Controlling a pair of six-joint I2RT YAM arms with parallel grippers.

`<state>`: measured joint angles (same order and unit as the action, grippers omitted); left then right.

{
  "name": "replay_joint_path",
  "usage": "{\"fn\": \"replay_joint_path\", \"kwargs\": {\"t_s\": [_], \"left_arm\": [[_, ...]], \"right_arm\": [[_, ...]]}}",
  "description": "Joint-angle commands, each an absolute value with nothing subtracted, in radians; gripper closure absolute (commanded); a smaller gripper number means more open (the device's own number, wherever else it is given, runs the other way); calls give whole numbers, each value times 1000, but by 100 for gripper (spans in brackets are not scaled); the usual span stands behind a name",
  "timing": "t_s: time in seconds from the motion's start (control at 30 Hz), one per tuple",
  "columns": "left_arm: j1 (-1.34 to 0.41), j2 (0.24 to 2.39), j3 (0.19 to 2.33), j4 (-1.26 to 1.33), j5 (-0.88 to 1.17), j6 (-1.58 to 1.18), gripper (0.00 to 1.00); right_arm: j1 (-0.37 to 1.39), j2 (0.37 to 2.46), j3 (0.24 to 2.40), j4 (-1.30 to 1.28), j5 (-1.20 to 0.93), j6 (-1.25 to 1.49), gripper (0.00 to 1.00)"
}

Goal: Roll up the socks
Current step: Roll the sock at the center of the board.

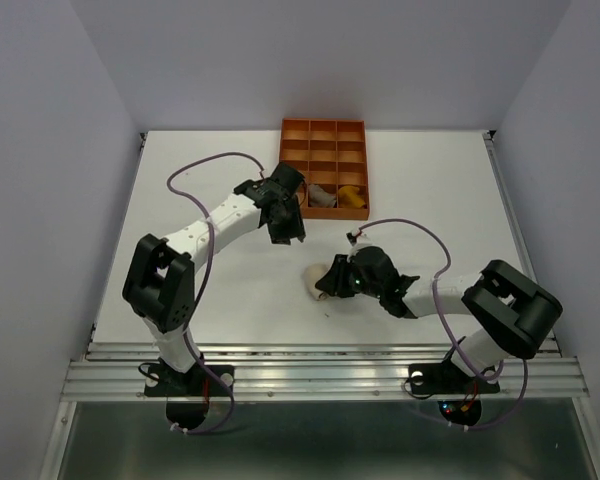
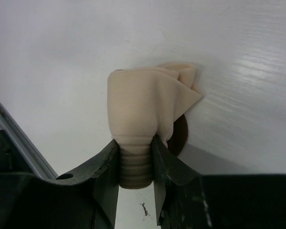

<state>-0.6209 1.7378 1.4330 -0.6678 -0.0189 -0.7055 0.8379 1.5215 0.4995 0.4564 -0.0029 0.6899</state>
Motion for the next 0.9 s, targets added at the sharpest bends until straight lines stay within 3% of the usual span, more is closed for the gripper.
{"fn": "replay_joint_path", "kwargs": {"t_s": [0.0,0.3,0.87], "left_arm": [[-629,1686,1330,-533,133,-646,55],[-634,1661,1129,-336,357,-640,53],[-635,1718,1100,-314,347,-690,46]], "right_arm": [[732,1600,410,411,-164,779,96],[703,1623,432,353,-187,735,94],[741,1592,486,235,-65,595,92]]}}
